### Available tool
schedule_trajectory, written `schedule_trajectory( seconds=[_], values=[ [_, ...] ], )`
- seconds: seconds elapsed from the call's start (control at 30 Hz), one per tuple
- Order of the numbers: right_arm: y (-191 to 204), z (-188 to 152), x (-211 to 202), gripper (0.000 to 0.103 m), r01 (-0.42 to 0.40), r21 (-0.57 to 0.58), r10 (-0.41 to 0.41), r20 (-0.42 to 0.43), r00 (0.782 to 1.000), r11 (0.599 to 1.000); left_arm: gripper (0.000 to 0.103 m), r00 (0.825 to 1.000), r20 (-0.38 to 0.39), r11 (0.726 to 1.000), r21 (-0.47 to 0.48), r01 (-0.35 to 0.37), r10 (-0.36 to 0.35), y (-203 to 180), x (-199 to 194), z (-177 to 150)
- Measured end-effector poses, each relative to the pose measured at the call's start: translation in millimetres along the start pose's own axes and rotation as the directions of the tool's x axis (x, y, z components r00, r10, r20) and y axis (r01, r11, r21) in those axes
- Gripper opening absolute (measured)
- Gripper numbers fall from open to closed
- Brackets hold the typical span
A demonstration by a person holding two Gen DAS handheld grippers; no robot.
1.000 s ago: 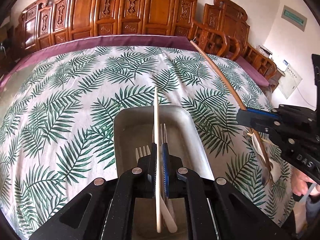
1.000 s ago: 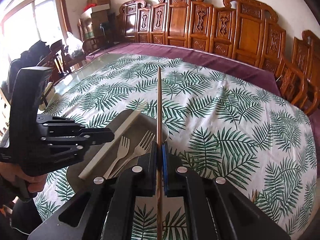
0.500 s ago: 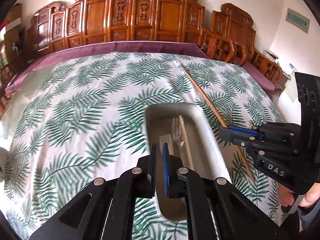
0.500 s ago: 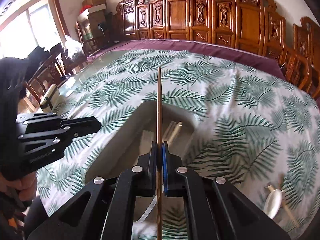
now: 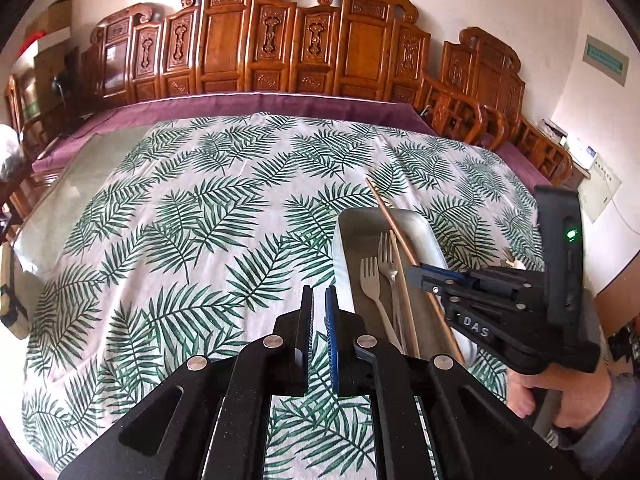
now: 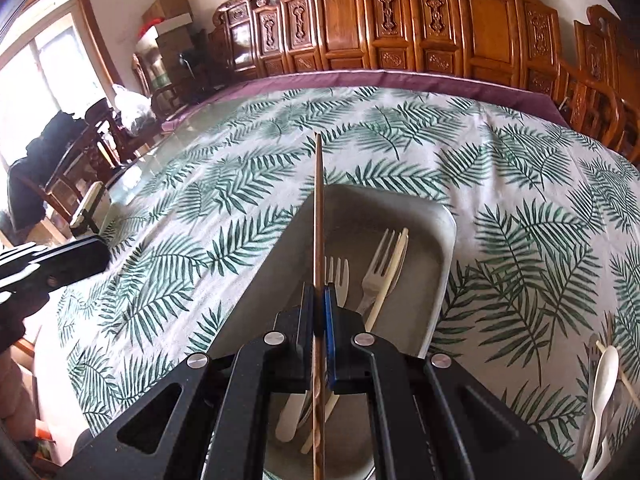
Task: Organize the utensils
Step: 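Lower the wooden chopstick into the tray with the right tool and open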
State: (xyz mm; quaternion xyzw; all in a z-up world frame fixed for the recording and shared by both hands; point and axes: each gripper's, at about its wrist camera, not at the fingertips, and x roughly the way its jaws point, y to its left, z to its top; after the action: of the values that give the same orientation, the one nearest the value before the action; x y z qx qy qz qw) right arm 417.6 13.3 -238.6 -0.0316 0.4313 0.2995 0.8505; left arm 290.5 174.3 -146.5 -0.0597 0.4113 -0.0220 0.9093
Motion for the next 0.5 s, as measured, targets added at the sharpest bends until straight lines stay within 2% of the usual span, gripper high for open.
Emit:
schedule_trajectory(
  seconds=[0.17, 0.4, 0.43, 0.47, 0.5],
  values=[
    [2.2, -7.1, 0.6, 0.006, 0.046, -0.007, -0.046, -0.028, 0.999, 0.999, 0.005, 1.0, 0.026, 1.0, 0.006, 0.003, -0.003, -1.6, -9.9, 3.6],
    [2.6, -11.7, -0.1, 0.007, 0.053, -0.028, -0.054, -0.054, 0.997, 0.998, 0.006, 0.999, 0.036, 1.0, 0.013, 0.002, -0.002, -4.5, -16.8, 4.1],
    [2.1, -10.9, -1.7, 0.009, 0.05, -0.03, -0.051, -0.052, 0.997, 0.998, 0.006, 0.999, 0.037, 1.0, 0.014, 0.001, -0.002, -5.1, -17.5, 4.0],
    [0.7, -10.9, -4.9, 0.016, 0.041, -0.026, -0.042, -0.047, 0.998, 0.999, 0.006, 0.999, 0.037, 1.0, 0.015, 0.002, -0.003, -6.0, -17.7, 3.8],
    [-0.5, -10.2, -9.1, 0.019, 0.03, -0.018, -0.031, -0.037, 0.999, 0.999, 0.006, 0.999, 0.035, 1.0, 0.017, 0.006, -0.007, -7.5, -17.7, 3.6]
  ],
)
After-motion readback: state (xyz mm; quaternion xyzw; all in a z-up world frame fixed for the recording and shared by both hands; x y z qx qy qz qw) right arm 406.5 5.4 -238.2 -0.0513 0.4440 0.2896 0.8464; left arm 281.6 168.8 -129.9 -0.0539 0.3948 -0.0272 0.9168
